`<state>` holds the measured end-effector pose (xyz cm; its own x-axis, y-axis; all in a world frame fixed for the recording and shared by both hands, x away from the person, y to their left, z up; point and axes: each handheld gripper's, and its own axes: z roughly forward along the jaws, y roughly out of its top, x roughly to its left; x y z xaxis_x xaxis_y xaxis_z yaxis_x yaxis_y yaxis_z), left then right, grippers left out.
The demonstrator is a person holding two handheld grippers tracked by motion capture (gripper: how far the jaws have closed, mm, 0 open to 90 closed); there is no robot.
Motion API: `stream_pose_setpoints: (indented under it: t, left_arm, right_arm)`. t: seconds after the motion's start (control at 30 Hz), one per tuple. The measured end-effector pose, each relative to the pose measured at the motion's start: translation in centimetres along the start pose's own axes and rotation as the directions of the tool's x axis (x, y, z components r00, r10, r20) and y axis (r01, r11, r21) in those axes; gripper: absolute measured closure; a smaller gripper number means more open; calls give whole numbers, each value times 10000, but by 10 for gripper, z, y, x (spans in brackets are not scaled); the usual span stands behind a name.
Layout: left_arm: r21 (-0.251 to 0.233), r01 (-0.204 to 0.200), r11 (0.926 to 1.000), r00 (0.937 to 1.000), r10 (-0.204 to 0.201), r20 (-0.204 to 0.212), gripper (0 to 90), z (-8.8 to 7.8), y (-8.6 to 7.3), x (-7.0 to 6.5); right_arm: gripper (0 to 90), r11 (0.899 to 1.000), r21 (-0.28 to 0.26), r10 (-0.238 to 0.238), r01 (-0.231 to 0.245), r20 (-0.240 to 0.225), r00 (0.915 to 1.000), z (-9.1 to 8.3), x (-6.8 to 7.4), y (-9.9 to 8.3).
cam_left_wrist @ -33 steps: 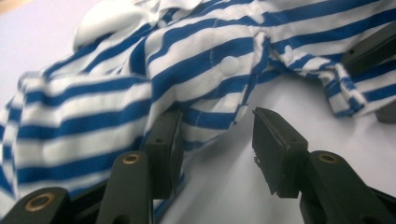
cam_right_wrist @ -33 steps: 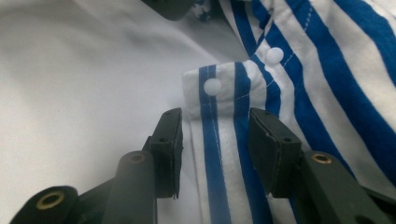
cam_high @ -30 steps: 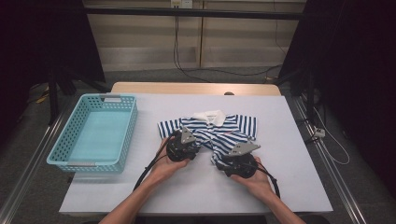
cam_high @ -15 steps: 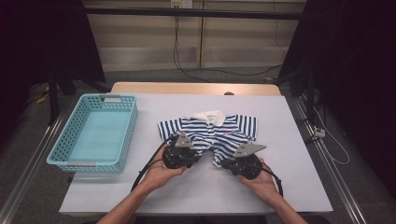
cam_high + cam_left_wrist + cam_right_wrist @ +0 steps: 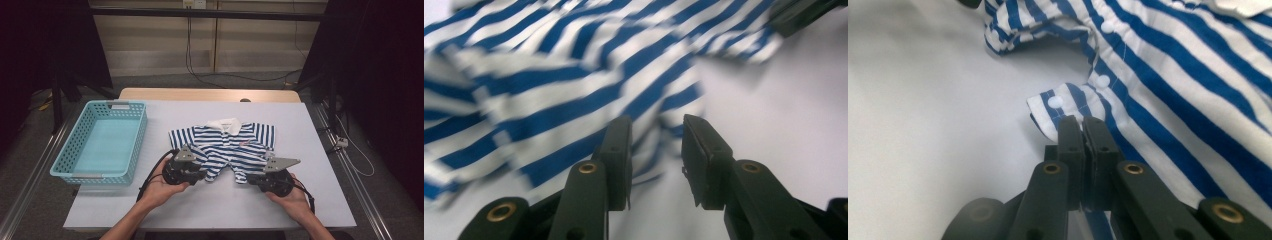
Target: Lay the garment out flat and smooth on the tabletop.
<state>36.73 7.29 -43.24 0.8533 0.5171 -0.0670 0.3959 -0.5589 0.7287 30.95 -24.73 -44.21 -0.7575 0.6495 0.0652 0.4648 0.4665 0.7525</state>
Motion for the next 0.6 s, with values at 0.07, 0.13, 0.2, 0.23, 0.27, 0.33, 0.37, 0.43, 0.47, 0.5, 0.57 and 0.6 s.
stream_pose_setpoints:
  t: [0.07,0.13,0.2,0.23,0.27,0.33,0.37,0.43,0.47,0.5,0.57,0.6]
  left_arm:
    - [-67,199,9998,9997,-200,-154,629,3,-1,7]
    - [3,323,9995,9992,-323,-216,613,7,-2,12]
    - [290,146,9995,9996,-140,-226,638,13,-4,13]
    - [483,102,9988,9998,-93,-189,662,17,-5,13]
    - [436,27,9990,9997,-16,-242,665,18,-6,12]
    - [521,87,9986,9999,-80,-137,694,18,-5,11]
    - [467,129,9988,9999,-125,-84,731,19,-5,10]
    - [539,161,9984,9999,-160,-19,807,19,-4,7]
    - [587,223,9980,9997,-224,13,844,19,-3,6]
    - [600,255,9979,9997,-256,3,858,19,-3,5]
    - [622,288,9976,9995,-294,94,859,17,-4,5]
    - [611,383,9974,9990,-395,195,856,16,-5,6]
  right_arm:
    - [830,10000,67,-63,64,-119,9999,3,2,1]
    - [703,10000,24,-81,81,-85,9999,5,6,4]
    - [626,9998,-157,-151,148,-155,9998,9,9,10]
    - [614,9995,-203,-231,228,-138,9996,12,11,13]
    - [614,9991,-250,-342,338,-168,9993,15,14,16]
    - [616,9985,-278,-479,471,-288,9984,20,18,22]
    - [621,9982,-323,-520,512,-256,9983,23,20,25]
    - [623,9979,-406,-528,514,-342,9980,29,22,29]
    - [625,9975,-449,-560,543,-379,9977,32,24,32]
    - [628,9973,-441,-612,596,-367,9974,36,25,35]
    - [622,9966,-343,-762,749,-382,9964,43,27,42]
    - [625,9966,-248,-794,784,-397,9961,48,28,45]
